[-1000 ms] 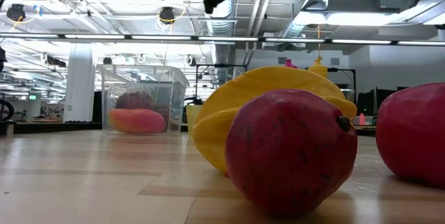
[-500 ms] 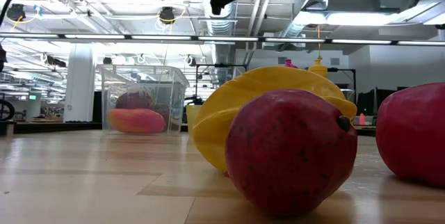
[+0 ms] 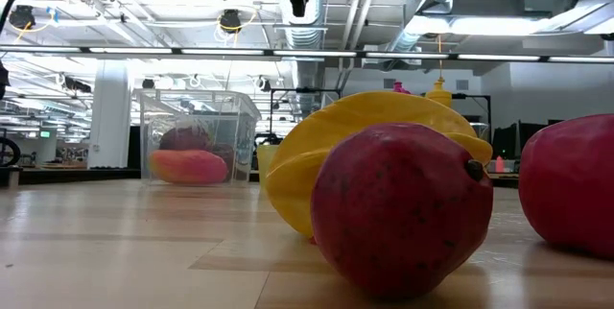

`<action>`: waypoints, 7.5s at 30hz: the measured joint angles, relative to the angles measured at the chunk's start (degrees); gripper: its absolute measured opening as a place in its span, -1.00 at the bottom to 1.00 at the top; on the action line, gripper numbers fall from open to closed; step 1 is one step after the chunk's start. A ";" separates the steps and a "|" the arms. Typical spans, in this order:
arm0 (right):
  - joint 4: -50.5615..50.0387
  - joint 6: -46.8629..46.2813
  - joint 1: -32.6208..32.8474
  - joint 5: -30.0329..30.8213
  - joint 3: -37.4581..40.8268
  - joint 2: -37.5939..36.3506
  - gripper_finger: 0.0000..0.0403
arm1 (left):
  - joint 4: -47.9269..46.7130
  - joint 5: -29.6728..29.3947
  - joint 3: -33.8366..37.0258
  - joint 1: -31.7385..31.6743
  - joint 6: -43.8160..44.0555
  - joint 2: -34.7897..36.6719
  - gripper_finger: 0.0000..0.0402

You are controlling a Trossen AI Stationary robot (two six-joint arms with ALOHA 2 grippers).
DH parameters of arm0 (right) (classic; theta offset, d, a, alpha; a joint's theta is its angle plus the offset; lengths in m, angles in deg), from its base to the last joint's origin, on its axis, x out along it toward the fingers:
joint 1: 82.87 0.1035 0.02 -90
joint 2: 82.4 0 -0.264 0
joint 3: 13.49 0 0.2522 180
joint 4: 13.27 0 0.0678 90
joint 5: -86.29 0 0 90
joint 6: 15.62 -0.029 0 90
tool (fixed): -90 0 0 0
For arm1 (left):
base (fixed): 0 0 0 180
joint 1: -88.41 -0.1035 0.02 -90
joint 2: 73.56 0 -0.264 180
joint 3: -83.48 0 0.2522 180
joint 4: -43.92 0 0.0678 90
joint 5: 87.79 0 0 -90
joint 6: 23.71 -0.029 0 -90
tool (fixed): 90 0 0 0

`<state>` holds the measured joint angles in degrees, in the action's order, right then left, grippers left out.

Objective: Pick & Place Food Item
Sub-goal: Put the red mango into the transparent container, then put the tomato into the transparent container

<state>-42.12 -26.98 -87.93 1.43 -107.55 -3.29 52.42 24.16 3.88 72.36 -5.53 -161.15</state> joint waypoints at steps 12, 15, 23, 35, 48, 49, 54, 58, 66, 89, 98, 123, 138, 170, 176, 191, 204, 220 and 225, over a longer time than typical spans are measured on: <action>-1.19 0.86 -1.47 -1.10 0.04 -6.33 0.50 | -3.80 -1.57 -0.01 -0.88 0.26 2.07 0.14; -4.09 1.46 -2.39 -1.05 -0.19 -11.43 0.52 | -10.87 -4.15 0.07 -2.58 -2.04 5.50 0.12; -12.34 0.01 -2.91 3.45 -0.11 -22.69 0.52 | -43.02 -37.19 0.04 -7.36 -9.00 17.10 0.18; -14.20 -0.68 -2.87 4.36 0.00 -23.99 0.52 | -58.01 -45.33 0.04 -16.02 13.05 10.86 0.20; -17.86 -2.21 -2.34 3.92 0.02 -21.75 0.52 | -58.45 -46.66 0.04 -15.98 21.64 -0.48 0.23; -18.23 -2.23 -2.29 3.94 0.02 -21.79 0.52 | -58.61 -47.54 0.04 -15.98 22.08 -0.52 0.24; -20.39 -2.40 -1.36 3.92 0.02 -21.74 0.52 | -58.53 -48.42 0.04 -15.98 22.81 -0.38 0.27; -21.21 -2.38 -1.27 3.87 0.02 -21.73 0.52 | -58.42 -46.54 0.04 -15.98 22.55 -0.26 0.37; -25.35 -3.87 -0.62 3.86 0.00 -21.73 0.52 | -58.79 -41.49 0.04 -15.96 17.62 -0.08 0.71; -49.40 -36.61 36.50 -9.56 0.00 11.65 0.52 | -53.05 -38.10 0.02 -15.47 10.15 31.50 0.79; -40.88 -39.35 41.62 -9.81 0.02 23.08 0.52 | -53.46 -38.10 0.02 -15.47 10.11 32.68 0.78; -21.69 -46.44 45.83 -12.01 17.64 23.73 0.26 | -51.71 -36.65 0.02 -15.47 10.70 31.28 0.78; -29.66 -47.59 44.45 -5.37 17.99 -4.14 0.24 | -48.12 -26.97 0.02 -15.47 10.72 30.47 0.78; 1.50 -13.36 18.47 8.44 17.81 -33.44 0.24 | -46.54 -22.72 0.02 -15.47 11.71 30.47 0.78; 4.73 -8.14 5.02 4.77 17.81 -22.75 0.24 | -44.56 -22.60 0.02 -15.47 12.37 30.47 0.78; 13.91 5.14 -8.35 -12.87 -5.09 20.14 0.24 | -44.05 -22.85 0.04 -15.58 12.33 34.50 0.78; -7.89 12.06 -9.53 -8.01 -36.05 46.03 0.24 | -44.11 -22.82 0.02 -15.58 12.18 39.43 0.78; -15.24 15.73 -9.62 -6.57 -42.62 52.46 0.62 | -44.13 -22.80 0.02 -15.58 12.10 39.52 0.78; -17.20 16.46 -9.55 -6.59 -42.61 51.69 0.76 | -44.13 -22.80 0.02 -15.58 12.07 39.50 0.78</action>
<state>-59.31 -10.52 -97.48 -5.16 -150.15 48.40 8.29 1.37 3.90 56.78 6.55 -121.66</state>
